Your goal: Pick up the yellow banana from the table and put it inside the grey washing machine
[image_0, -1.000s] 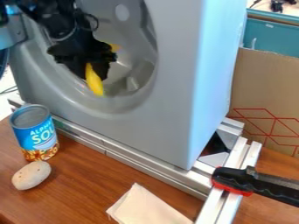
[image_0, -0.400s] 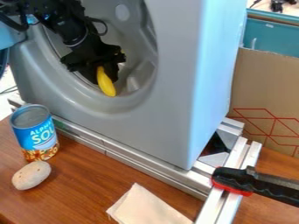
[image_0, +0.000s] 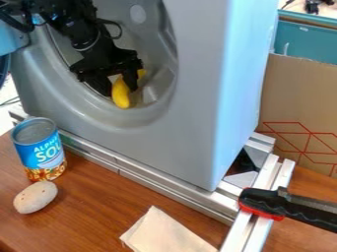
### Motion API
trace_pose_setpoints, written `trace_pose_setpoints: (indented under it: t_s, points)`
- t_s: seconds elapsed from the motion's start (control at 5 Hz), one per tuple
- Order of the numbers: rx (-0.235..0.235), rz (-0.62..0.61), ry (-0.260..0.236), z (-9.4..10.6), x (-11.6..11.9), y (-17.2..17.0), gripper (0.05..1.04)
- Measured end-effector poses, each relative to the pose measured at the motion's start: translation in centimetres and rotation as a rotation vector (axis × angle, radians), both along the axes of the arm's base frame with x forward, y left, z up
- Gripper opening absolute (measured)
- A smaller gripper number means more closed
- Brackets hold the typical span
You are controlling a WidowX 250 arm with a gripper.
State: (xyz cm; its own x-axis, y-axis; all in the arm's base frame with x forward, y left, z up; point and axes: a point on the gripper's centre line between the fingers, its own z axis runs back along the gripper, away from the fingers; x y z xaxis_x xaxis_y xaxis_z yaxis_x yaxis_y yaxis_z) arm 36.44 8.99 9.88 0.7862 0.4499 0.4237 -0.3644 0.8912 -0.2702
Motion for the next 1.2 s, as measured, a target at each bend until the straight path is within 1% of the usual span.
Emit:
trace_pose_setpoints:
  t_s: [0.2,0.4,0.6,0.8,1.0,1.2]
  points:
    - [-0.014,0.029,0.000,-0.1,-0.2,0.5,1.014]
    - [-0.032,0.063,-0.001,-0.2,-0.6,1.4,1.008]
    - [-0.024,0.070,-0.019,0.6,-1.7,1.1,1.005]
    - [-0.032,0.095,-0.067,2.0,-4.4,1.9,1.005]
    - [-0.040,0.081,-0.075,3.3,-7.2,2.0,1.005]
    - [0.082,-0.105,0.138,2.1,-11.0,2.8,1.005]
